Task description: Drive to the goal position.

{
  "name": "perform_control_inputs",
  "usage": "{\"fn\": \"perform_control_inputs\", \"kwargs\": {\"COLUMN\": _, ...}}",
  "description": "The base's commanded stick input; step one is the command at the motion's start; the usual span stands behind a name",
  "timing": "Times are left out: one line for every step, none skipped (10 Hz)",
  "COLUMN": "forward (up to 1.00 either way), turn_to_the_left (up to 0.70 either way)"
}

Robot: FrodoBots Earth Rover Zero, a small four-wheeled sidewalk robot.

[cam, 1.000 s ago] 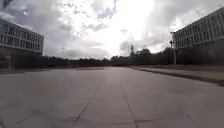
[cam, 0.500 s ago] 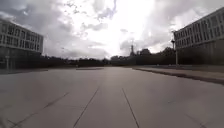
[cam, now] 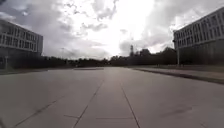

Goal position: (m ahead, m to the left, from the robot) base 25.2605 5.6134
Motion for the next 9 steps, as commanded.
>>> {"fn": "perform_control_inputs", "kwargs": {"forward": 0.7, "turn_to_the_left": 0.0}}
{"fn": "perform_control_inputs", "kwargs": {"forward": 0.7, "turn_to_the_left": 0.0}}
{"fn": "perform_control_inputs", "kwargs": {"forward": 0.7, "turn_to_the_left": 0.0}}
{"fn": "perform_control_inputs", "kwargs": {"forward": 0.7, "turn_to_the_left": 0.0}}
{"fn": "perform_control_inputs", "kwargs": {"forward": 0.7, "turn_to_the_left": 0.0}}
{"fn": "perform_control_inputs", "kwargs": {"forward": 0.7, "turn_to_the_left": 0.0}}
{"fn": "perform_control_inputs", "kwargs": {"forward": 0.7, "turn_to_the_left": 0.0}}
{"fn": "perform_control_inputs", "kwargs": {"forward": 0.7, "turn_to_the_left": 0.0}}
{"fn": "perform_control_inputs", "kwargs": {"forward": 0.7, "turn_to_the_left": 0.0}}
